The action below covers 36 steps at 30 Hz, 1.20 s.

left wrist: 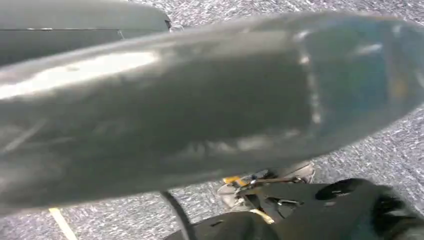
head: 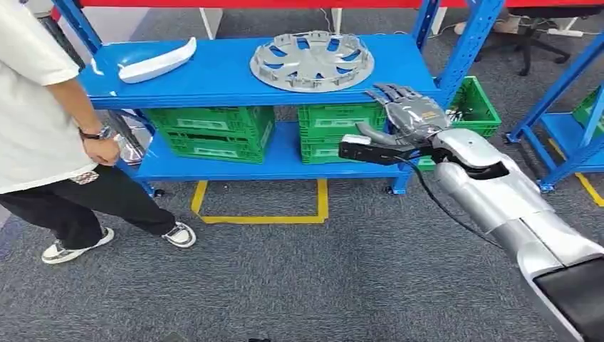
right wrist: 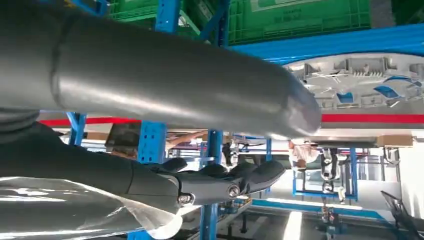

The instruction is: Take the parts from the cabinet and place them on the table.

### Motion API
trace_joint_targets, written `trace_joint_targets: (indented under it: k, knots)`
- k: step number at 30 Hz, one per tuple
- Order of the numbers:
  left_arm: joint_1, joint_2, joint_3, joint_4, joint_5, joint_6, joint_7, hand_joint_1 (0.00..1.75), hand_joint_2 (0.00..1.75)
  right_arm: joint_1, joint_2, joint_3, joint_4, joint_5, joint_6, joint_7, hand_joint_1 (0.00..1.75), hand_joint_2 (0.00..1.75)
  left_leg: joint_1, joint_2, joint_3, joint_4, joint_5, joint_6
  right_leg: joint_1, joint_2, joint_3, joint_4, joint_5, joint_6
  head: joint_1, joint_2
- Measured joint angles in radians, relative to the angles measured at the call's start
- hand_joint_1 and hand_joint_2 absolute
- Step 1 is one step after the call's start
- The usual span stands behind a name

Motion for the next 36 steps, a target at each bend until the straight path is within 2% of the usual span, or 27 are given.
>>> trace_joint_targets:
  k: [1, 2, 5, 7, 8, 10, 11, 12, 13, 14, 16, 17, 18, 19, 21, 22, 23, 24, 26, 27, 28, 29, 31, 32, 33, 34, 36]
  knots:
    - [0.000, 0.001, 0.000, 0.000, 0.000, 0.000, 0.000, 0.00, 0.00, -0.001, 0.000, 0.000, 0.000, 0.000, 0.000, 0.000, 0.00, 0.00, 0.000, 0.000, 0.034, -0.076, 0.030, 0.005, 0.000, 0.000, 0.002, 0.000, -0.002, 0.003, 0.000, 0.000]
    - [-0.001, 0.000, 0.000, 0.000, 0.000, 0.000, 0.000, 0.00, 0.00, -0.002, 0.000, 0.000, 0.000, 0.000, 0.000, 0.000, 0.00, 0.00, -0.005, 0.000, 0.049, -0.101, 0.017, 0.006, 0.008, 0.001, -0.002, 0.002, -0.005, 0.008, 0.000, 0.000]
    - [0.000, 0.000, -0.001, 0.000, 0.000, 0.000, 0.000, 0.00, 0.00, 0.000, 0.000, 0.000, 0.001, 0.001, 0.000, 0.000, 0.00, 0.00, -0.008, -0.001, 0.049, -0.114, 0.009, 0.016, 0.004, 0.000, -0.005, -0.003, 0.000, 0.021, 0.001, 0.000]
    - [0.000, -0.001, -0.001, 0.000, 0.000, 0.000, 0.000, 0.00, 0.00, 0.000, 0.000, -0.002, 0.001, 0.001, 0.000, 0.000, 0.00, 0.00, -0.002, 0.000, 0.058, -0.130, 0.017, 0.031, 0.002, 0.000, -0.016, 0.011, -0.018, 0.030, 0.002, 0.000]
    - [-0.001, -0.002, -0.002, 0.000, 0.000, 0.000, 0.000, 0.00, 0.00, -0.002, 0.000, -0.003, 0.001, 0.000, -0.001, 0.000, 0.00, 0.00, -0.002, 0.000, 0.059, -0.131, 0.018, 0.035, 0.003, 0.000, -0.034, 0.046, -0.043, 0.031, 0.006, 0.000]
    - [-0.003, 0.000, -0.003, 0.000, 0.000, 0.000, 0.000, 0.00, 0.00, 0.000, 0.000, -0.002, 0.001, 0.001, -0.001, 0.000, 0.00, 0.00, -0.002, 0.000, 0.059, -0.131, 0.018, 0.042, 0.002, 0.000, -0.109, 0.212, -0.117, 0.035, 0.005, 0.000]
    - [-0.003, 0.000, -0.003, 0.000, 0.000, 0.001, 0.000, 0.00, 0.00, 0.004, 0.000, -0.002, 0.002, 0.000, -0.001, 0.000, 0.00, 0.00, -0.002, 0.000, 0.058, -0.130, 0.018, 0.043, 0.002, 0.000, -0.146, 0.281, -0.138, 0.037, 0.006, 0.000]
    - [-0.002, 0.000, -0.003, 0.000, 0.000, 0.001, 0.000, 0.00, 0.00, 0.007, -0.001, -0.002, 0.005, 0.001, 0.000, 0.000, 0.00, 0.00, -0.002, 0.000, 0.059, -0.130, 0.017, 0.043, 0.002, 0.000, -0.169, 0.317, -0.138, 0.039, 0.005, 0.000]
    - [-0.001, 0.000, -0.003, 0.000, 0.000, 0.000, 0.000, 0.00, 0.00, 0.008, -0.001, -0.002, 0.005, 0.001, 0.000, 0.000, 0.00, 0.00, -0.002, 0.000, 0.059, -0.130, 0.017, 0.043, 0.001, 0.000, -0.166, 0.302, -0.116, 0.040, 0.006, 0.000]
    - [-0.001, -0.001, -0.004, 0.000, -0.001, 0.000, 0.000, 0.00, 0.00, 0.008, -0.001, -0.002, 0.005, 0.002, 0.000, 0.000, 0.00, 0.00, -0.002, 0.000, 0.059, -0.129, 0.017, 0.042, 0.001, -0.001, -0.143, 0.244, -0.075, 0.040, 0.006, 0.000]
    - [-0.002, -0.004, -0.006, 0.000, -0.002, -0.001, 0.000, 0.00, 0.00, 0.002, -0.001, -0.006, 0.005, 0.002, 0.000, 0.000, 0.00, 0.00, 0.000, -0.001, 0.061, -0.125, 0.012, 0.037, 0.000, -0.003, -0.056, 0.061, 0.015, 0.037, 0.006, 0.000]
    - [-0.002, -0.003, -0.006, 0.000, -0.002, -0.001, 0.000, 0.00, 0.00, 0.001, -0.001, -0.007, 0.005, 0.002, 0.000, 0.000, 0.00, 0.00, -0.001, -0.001, 0.060, -0.124, 0.009, 0.033, 0.000, -0.005, -0.040, 0.021, 0.012, 0.036, 0.006, 0.000]
    - [-0.003, -0.003, -0.006, 0.000, -0.003, -0.001, 0.000, 0.00, 0.00, -0.001, 0.000, -0.006, 0.005, 0.002, -0.001, -0.001, 0.00, 0.00, -0.008, -0.001, 0.056, -0.116, 0.008, 0.028, 0.003, -0.002, -0.017, 0.001, 0.004, 0.029, 0.004, 0.000]
    - [-0.003, -0.003, -0.006, 0.000, -0.003, -0.002, -0.001, 0.00, 0.00, 0.001, 0.000, -0.006, 0.005, 0.003, 0.000, -0.001, 0.00, 0.00, -0.008, -0.001, 0.056, -0.119, 0.010, 0.024, 0.003, -0.003, -0.019, 0.004, 0.005, 0.028, 0.002, 0.000]
    - [-0.003, -0.003, -0.006, 0.000, -0.003, -0.003, -0.001, 0.00, 0.00, 0.003, -0.001, -0.007, 0.006, 0.003, 0.000, -0.001, 0.00, 0.00, -0.006, -0.001, 0.059, -0.122, 0.010, 0.016, 0.007, -0.002, -0.019, 0.005, 0.003, 0.017, 0.003, 0.000]
    - [-0.003, -0.002, -0.006, 0.000, -0.003, -0.003, -0.001, 0.00, 0.00, 0.001, -0.002, -0.009, 0.006, 0.004, 0.000, -0.001, 0.00, 0.00, -0.005, -0.001, 0.055, -0.117, 0.002, 0.010, 0.000, -0.003, -0.013, -0.001, 0.007, 0.010, 0.004, 0.000]
    - [-0.002, -0.002, -0.006, 0.000, -0.003, -0.003, -0.002, 0.00, 0.00, -0.002, -0.002, -0.010, 0.006, 0.005, -0.001, -0.002, 0.00, 0.00, -0.004, 0.000, 0.050, -0.096, -0.014, 0.003, -0.001, -0.002, -0.011, -0.001, 0.006, 0.005, 0.001, 0.000]
    - [-0.003, -0.003, -0.006, 0.000, -0.004, -0.004, -0.002, 0.00, 0.00, -0.003, -0.002, -0.010, 0.006, 0.005, -0.001, -0.002, 0.00, 0.00, -0.002, 0.000, 0.029, -0.043, -0.044, -0.001, -0.001, -0.003, -0.008, -0.001, 0.004, -0.002, -0.004, 0.000]
    - [-0.004, -0.003, -0.006, 0.000, -0.004, -0.004, -0.002, 0.00, 0.00, -0.001, -0.002, -0.008, 0.006, 0.005, 0.000, -0.005, 0.00, 0.00, 0.001, 0.000, -0.046, 0.119, -0.111, -0.007, 0.001, -0.003, -0.003, -0.001, 0.000, -0.007, -0.003, 0.000]
    - [-0.003, -0.004, -0.006, 0.000, -0.004, -0.004, -0.002, 0.00, 0.00, 0.001, -0.002, -0.007, 0.007, 0.005, 0.000, -0.005, 0.00, 0.00, 0.001, 0.000, -0.075, 0.174, -0.124, -0.007, 0.002, -0.002, -0.001, -0.001, -0.002, -0.008, -0.003, 0.000]
    - [-0.002, -0.004, -0.006, 0.000, -0.004, -0.004, -0.002, 0.00, 0.00, 0.002, -0.002, -0.007, 0.008, 0.005, 0.000, -0.005, 0.00, 0.00, 0.001, 0.000, -0.082, 0.180, -0.113, -0.007, 0.002, -0.002, 0.002, -0.001, -0.004, -0.008, -0.003, 0.000]
    - [-0.002, -0.004, -0.006, 0.000, -0.004, -0.005, -0.002, 0.00, 0.00, 0.002, -0.002, -0.007, 0.008, 0.006, 0.000, -0.005, 0.00, 0.00, 0.001, 0.000, -0.071, 0.149, -0.081, -0.004, 0.002, 0.000, 0.005, 0.000, -0.007, -0.007, -0.004, 0.000]
    - [-0.002, -0.003, -0.006, 0.000, -0.004, -0.005, -0.002, 0.00, 0.00, 0.000, -0.002, -0.007, 0.008, 0.006, 0.000, -0.005, 0.00, 0.00, 0.000, 0.000, -0.002, -0.014, 0.018, 0.005, 0.001, 0.000, 0.016, 0.000, -0.014, -0.004, -0.003, 0.000]
    - [-0.002, -0.003, -0.006, 0.000, -0.004, -0.005, -0.002, 0.00, 0.00, 0.000, -0.002, -0.007, 0.008, 0.005, 0.000, -0.005, 0.00, 0.00, -0.001, 0.000, 0.027, -0.088, 0.042, 0.010, 0.001, 0.000, 0.019, -0.001, -0.018, -0.001, -0.003, 0.000]
    - [-0.002, -0.003, -0.006, 0.000, -0.004, -0.005, -0.002, 0.00, 0.00, -0.001, -0.002, -0.007, 0.009, 0.006, 0.000, -0.005, 0.00, 0.00, -0.006, 0.000, 0.039, -0.102, 0.029, 0.011, 0.008, 0.001, 0.017, 0.000, -0.021, 0.004, -0.003, 0.000]
    - [-0.005, -0.003, -0.006, 0.000, -0.004, -0.005, -0.002, 0.00, 0.00, 0.000, -0.002, -0.007, 0.009, 0.006, 0.000, -0.005, 0.00, 0.00, -0.006, 0.000, 0.047, -0.119, 0.017, 0.014, 0.008, 0.002, 0.013, 0.000, -0.020, 0.008, -0.003, 0.000]
    - [-0.003, -0.003, -0.006, 0.000, -0.004, -0.005, -0.002, 0.00, 0.00, 0.002, -0.002, -0.007, 0.010, 0.006, 0.000, -0.005, 0.00, 0.00, -0.009, -0.001, 0.045, -0.117, 0.014, 0.020, 0.004, 0.000, 0.016, -0.007, -0.019, 0.017, -0.002, 0.000]
